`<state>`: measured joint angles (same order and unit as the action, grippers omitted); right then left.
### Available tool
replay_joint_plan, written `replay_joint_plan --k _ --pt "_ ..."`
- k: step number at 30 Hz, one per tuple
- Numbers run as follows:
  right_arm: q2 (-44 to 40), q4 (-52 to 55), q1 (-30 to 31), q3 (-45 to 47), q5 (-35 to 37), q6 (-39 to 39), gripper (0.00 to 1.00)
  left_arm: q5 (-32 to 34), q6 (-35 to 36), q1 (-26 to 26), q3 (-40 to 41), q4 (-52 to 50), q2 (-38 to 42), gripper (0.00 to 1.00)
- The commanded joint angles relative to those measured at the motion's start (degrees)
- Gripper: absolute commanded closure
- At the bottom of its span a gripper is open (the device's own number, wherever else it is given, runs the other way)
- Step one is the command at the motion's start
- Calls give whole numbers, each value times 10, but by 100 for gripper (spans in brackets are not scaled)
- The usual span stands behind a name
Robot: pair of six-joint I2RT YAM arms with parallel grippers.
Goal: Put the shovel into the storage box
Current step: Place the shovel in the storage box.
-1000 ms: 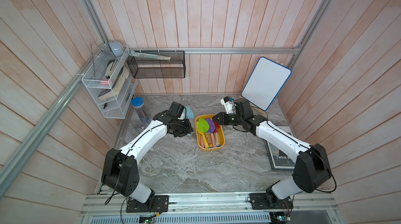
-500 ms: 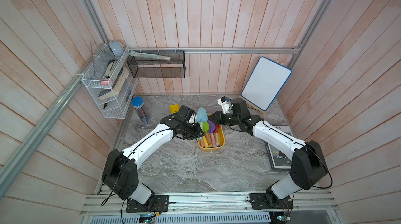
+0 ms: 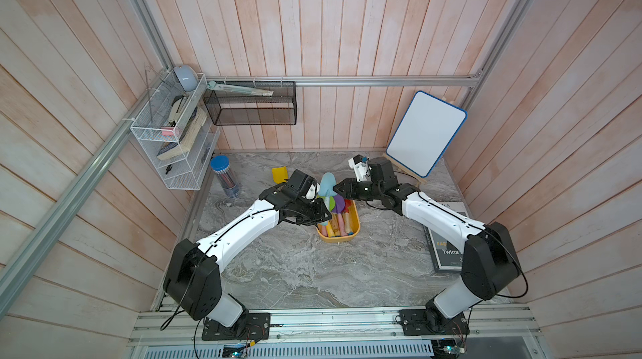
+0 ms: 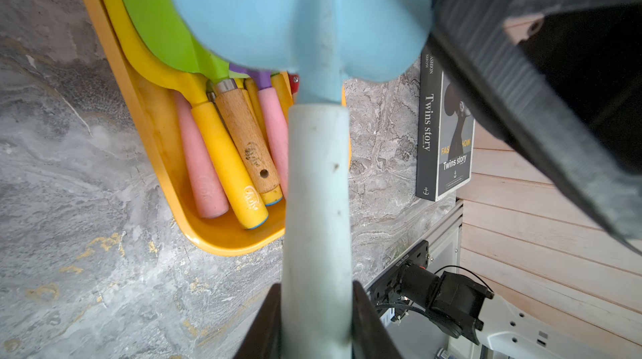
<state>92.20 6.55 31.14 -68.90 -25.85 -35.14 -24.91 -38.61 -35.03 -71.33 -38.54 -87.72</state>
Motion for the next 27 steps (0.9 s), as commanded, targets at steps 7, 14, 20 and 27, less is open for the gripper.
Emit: replay_joint_plan --k 7,14,20,27 --pt "16 11 2 -25 16 2 73 -9 -3 -13 -17 23 18 80" --pt "15 13 2 -22 21 1 88 -9 -6 -18 -19 27 19 80" --pt "16 15 2 -23 25 2 100 -12 -7 -18 -17 30 21 66" --pt "16 9 -3 -24 20 6 100 -22 0 -19 -9 42 31 30"
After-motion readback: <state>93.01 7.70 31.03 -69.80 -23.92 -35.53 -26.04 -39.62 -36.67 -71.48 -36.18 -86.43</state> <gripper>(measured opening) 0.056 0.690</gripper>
